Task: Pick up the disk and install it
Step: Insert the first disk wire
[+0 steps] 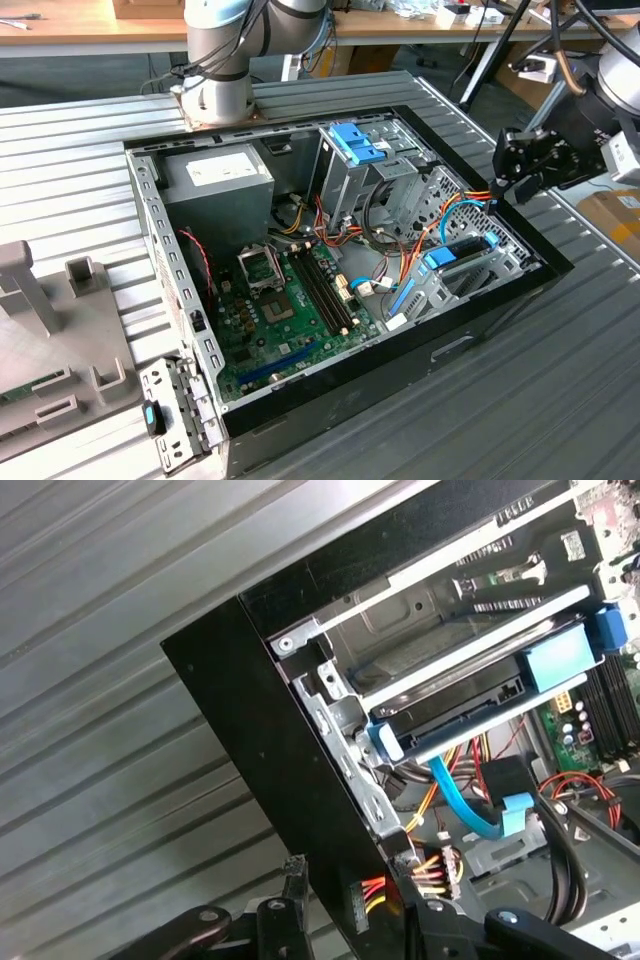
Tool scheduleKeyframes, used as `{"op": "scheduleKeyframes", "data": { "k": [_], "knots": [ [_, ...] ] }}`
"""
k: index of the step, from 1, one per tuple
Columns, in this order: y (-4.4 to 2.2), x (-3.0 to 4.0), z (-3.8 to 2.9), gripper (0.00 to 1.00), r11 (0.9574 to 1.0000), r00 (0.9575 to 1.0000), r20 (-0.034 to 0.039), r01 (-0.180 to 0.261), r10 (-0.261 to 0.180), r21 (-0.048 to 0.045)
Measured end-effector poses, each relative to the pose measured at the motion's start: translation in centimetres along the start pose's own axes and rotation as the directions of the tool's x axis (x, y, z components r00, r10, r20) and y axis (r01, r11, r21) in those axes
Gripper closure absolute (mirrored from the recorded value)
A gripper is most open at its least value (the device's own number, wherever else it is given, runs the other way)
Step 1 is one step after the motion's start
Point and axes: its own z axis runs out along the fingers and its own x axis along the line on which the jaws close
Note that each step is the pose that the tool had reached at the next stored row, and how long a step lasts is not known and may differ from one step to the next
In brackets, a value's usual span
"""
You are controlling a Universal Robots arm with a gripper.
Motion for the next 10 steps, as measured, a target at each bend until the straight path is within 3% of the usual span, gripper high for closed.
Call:
{"op": "scheduleKeyframes", "data": {
  "k": [6,7,10],
  "knots": [
    [0.05,0.01,0.24,0.56,1.0000,1.0000,0.0003,0.000,0.000,0.0005],
    [0.06,0.01,0.24,0.64,1.0000,1.0000,0.0004,0.000,0.000,0.0007],
    [0.06,0.01,0.26,0.71,1.0000,1.0000,0.0005,0.000,0.000,0.0009]
  ]
}}
